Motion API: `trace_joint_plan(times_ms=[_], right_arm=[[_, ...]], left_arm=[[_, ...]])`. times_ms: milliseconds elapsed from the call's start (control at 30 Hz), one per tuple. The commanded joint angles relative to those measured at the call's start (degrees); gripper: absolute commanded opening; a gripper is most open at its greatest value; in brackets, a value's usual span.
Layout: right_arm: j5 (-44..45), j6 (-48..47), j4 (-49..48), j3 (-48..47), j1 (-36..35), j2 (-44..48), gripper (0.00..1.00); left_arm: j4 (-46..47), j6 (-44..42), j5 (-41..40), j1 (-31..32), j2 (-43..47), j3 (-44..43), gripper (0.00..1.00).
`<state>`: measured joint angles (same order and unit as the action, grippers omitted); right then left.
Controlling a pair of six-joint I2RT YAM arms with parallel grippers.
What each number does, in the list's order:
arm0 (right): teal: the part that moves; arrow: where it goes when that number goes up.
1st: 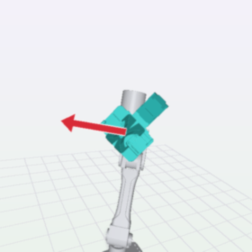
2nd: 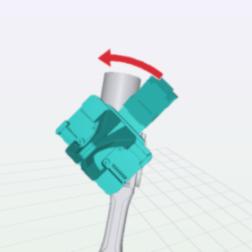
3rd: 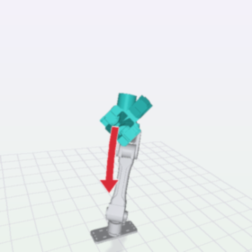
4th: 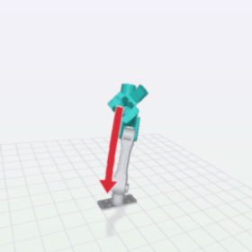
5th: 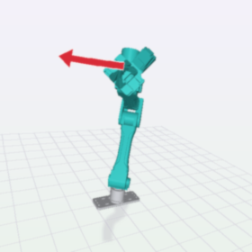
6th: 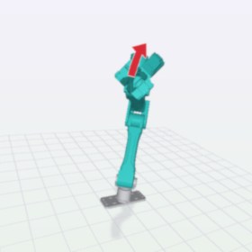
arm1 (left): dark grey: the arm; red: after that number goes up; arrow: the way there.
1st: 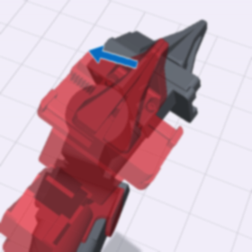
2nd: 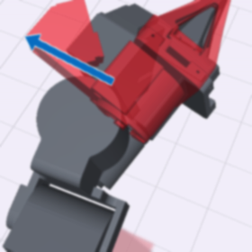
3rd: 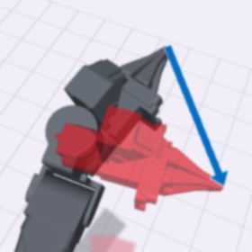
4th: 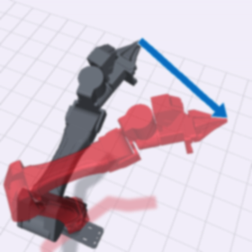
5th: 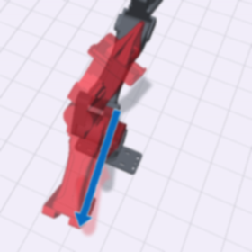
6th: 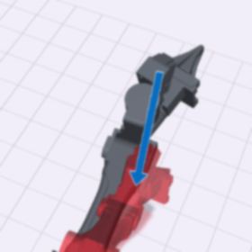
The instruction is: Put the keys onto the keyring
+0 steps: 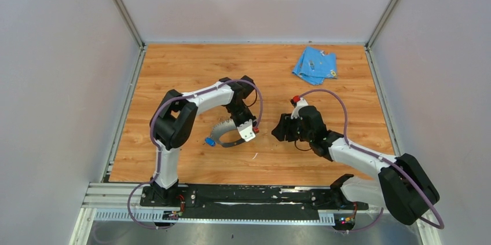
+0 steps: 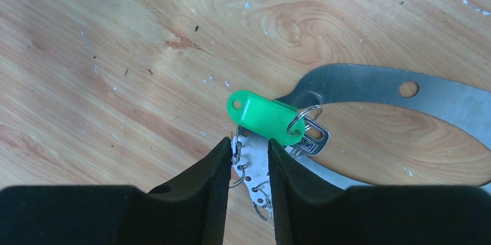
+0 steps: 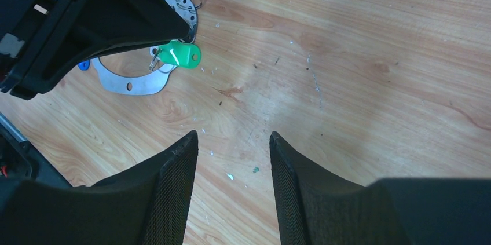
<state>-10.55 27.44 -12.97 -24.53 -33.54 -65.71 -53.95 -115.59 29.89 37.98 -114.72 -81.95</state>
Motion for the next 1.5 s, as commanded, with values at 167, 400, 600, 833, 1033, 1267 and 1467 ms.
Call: trace_joint_plan(times_ms=[167, 400, 600, 833, 1033, 1267, 1467], right_arm=[[-3.2, 1.3, -3.7, 1.1, 0.9, -1.5, 0.5], [-4.1, 1.4, -4.4, 1.1, 1.1, -1.9, 0.49], [-5.1, 1.9, -5.0, 1.2, 1.5, -2.2, 0.49], [-5.8, 1.8, -5.0, 1.7, 2.5, -0.5, 0.48], [-6.8, 1.9, -6.4, 2.4, 2.6, 0.9, 0.48], [-8.8, 1.2, -8.2, 2.3, 2.6, 4.0, 0.51], [-12.8, 2.0, -11.3, 0.8, 2.6, 5.3, 0.53]], left_arm=[[-1.1, -1.6, -2.7, 0.4, -3.5, -4.1, 0.29], [-1.1, -1.3, -4.5, 0.7, -4.7, -4.5, 0.13], [-1.1, -0.8, -3.4, 0.9, -4.4, -3.8, 0.0], [-1.1, 14.3, 1.0, 0.6, -1.4, -8.8, 0.0], [-1.1, 23.9, 5.2, -0.3, 4.9, -8.6, 0.0], [-1.0, 31.8, 4.7, -1.1, 12.0, -5.6, 0.0], [-0.4, 41.9, 4.7, -2.0, 18.1, -4.4, 0.0]])
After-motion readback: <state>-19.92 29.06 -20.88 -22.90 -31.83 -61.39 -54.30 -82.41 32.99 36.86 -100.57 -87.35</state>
